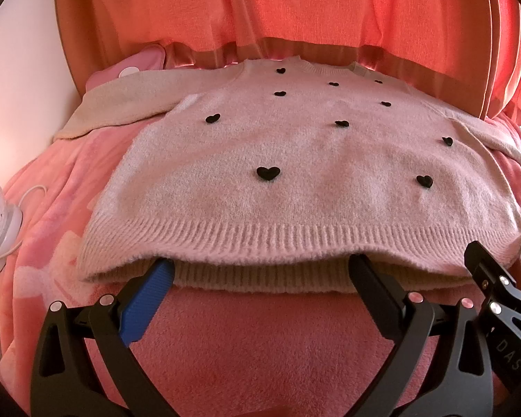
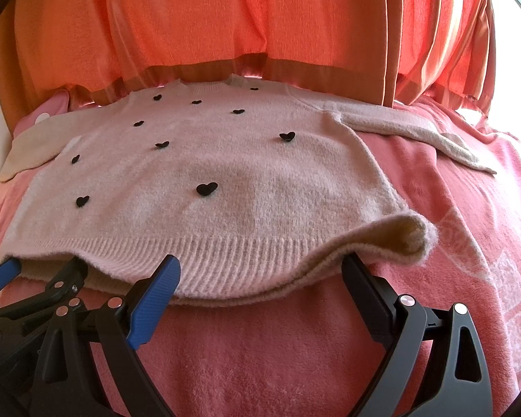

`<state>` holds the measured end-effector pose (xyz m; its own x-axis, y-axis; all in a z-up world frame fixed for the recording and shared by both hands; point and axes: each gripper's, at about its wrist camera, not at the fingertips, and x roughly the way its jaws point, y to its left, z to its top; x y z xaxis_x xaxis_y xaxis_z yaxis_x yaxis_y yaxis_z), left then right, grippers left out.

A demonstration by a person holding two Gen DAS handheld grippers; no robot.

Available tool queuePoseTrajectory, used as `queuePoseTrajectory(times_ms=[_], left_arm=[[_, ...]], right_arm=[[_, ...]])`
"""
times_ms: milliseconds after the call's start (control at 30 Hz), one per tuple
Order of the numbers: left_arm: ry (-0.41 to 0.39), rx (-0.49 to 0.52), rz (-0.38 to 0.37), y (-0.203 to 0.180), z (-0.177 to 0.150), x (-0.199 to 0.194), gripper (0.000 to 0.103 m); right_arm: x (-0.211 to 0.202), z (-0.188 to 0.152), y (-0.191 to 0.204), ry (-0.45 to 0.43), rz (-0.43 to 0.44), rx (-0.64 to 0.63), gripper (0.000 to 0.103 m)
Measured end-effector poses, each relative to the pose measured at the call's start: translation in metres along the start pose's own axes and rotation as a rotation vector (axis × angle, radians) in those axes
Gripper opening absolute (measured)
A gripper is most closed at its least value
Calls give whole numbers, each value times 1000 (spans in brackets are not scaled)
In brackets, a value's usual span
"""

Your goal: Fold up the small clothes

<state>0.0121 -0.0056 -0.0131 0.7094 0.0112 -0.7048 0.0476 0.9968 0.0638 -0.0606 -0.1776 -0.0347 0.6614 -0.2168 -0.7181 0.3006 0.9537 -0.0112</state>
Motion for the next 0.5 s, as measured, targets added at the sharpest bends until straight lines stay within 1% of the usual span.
queuePoseTrajectory(times_ms=[400,467,500], left_arm=[[0,1,1,0,0,0,98],[-3,1,-15,1,1,-1,98],[-10,-3,-31,2,2,-3,98]], right_arm=[[0,0,0,2,2,-1,92],[1,2,-3,16,17,5,92],[0,5,-9,26,43,27,92]])
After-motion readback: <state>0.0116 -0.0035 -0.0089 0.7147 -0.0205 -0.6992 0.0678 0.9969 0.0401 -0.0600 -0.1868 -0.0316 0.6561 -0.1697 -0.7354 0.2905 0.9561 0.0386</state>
